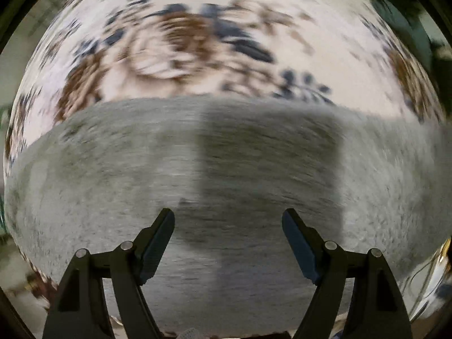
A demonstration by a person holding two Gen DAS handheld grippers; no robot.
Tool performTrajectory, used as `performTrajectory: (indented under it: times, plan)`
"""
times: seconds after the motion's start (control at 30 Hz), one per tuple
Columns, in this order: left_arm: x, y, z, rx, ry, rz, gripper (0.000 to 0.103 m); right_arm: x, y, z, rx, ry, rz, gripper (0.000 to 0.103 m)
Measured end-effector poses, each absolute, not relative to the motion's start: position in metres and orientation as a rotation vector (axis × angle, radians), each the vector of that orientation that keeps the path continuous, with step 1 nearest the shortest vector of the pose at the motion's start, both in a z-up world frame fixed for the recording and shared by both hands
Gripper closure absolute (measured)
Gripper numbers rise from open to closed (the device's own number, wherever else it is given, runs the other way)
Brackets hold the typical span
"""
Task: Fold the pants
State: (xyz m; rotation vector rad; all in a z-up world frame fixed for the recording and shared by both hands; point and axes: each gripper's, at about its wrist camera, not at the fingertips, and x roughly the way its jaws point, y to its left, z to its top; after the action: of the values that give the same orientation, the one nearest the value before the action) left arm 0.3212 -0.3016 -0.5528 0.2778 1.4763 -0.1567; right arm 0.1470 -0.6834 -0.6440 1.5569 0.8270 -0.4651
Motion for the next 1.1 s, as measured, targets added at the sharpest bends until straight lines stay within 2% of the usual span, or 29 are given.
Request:
performTrajectory:
  times: [0.07, 0.1, 0.13, 0.23, 0.37, 0.47, 0.5, 0.53, 0.57, 0.6, 0.7, 0.77, 0.97, 1.1]
  plan:
    - [0.317, -0.317, -0.556, 0.355, 1.464, -0.163, 0.026, 0.164, -0.679, -0.65, 1.539, 0.788, -0.408, 0.047]
    - [0.316, -0.323, -0.557, 0.382, 1.461, -0.168, 0.026, 0.171, -0.675, -0.648, 1.503, 0.78, -0.399, 0.051]
    - [0.315, -0.327, -0.558, 0.405, 1.457, -0.168, 0.026, 0.176, -0.674, -0.637, 1.455, 0.733, -0.371, 0.066]
    - [0.314, -0.339, -0.559, 0.457, 1.449, -0.175, 0.026, 0.174, -0.674, -0.61, 1.37, 0.653, -0.388, 0.092]
    - [0.312, -0.352, -0.563, 0.491, 1.454, -0.176, 0.026, 0.158, -0.685, -0.613, 1.387, 0.678, -0.475, 0.092]
    - [0.307, -0.356, -0.563, 0.504, 1.456, -0.183, 0.026, 0.144, -0.687, -0.623, 1.287, 0.85, -0.582, 0.092]
    - [0.306, -0.359, -0.563, 0.507, 1.456, -0.187, 0.026, 0.14, -0.687, -0.627, 1.266, 0.914, -0.616, 0.085]
    - [0.304, -0.359, -0.562, 0.506, 1.454, -0.192, 0.026, 0.136, -0.687, -0.634, 1.282, 0.958, -0.638, 0.067]
    - [0.304, -0.359, -0.562, 0.506, 1.452, -0.2, 0.026, 0.126, -0.689, -0.639, 1.317, 0.962, -0.643, 0.056]
    - [0.303, -0.361, -0.562, 0.504, 1.452, -0.206, 0.026, 0.117, -0.689, -0.644, 1.374, 0.917, -0.631, 0.042]
    - [0.303, -0.364, -0.568, 0.494, 1.457, -0.224, 0.026, 0.1, -0.688, -0.656, 1.496, 0.769, -0.554, 0.027]
    - [0.305, -0.364, -0.578, 0.488, 1.474, -0.24, 0.023, 0.102, -0.685, -0.672, 1.548, 0.725, -0.463, 0.026]
    - [0.324, -0.344, -0.608, 0.351, 1.551, -0.256, 0.002, 0.148, -0.679, -0.713, 1.497, 0.772, -0.3, 0.025]
    - [0.33, -0.336, -0.616, 0.302, 1.555, -0.286, 0.0, 0.167, -0.678, -0.715, 1.487, 0.68, -0.231, 0.024]
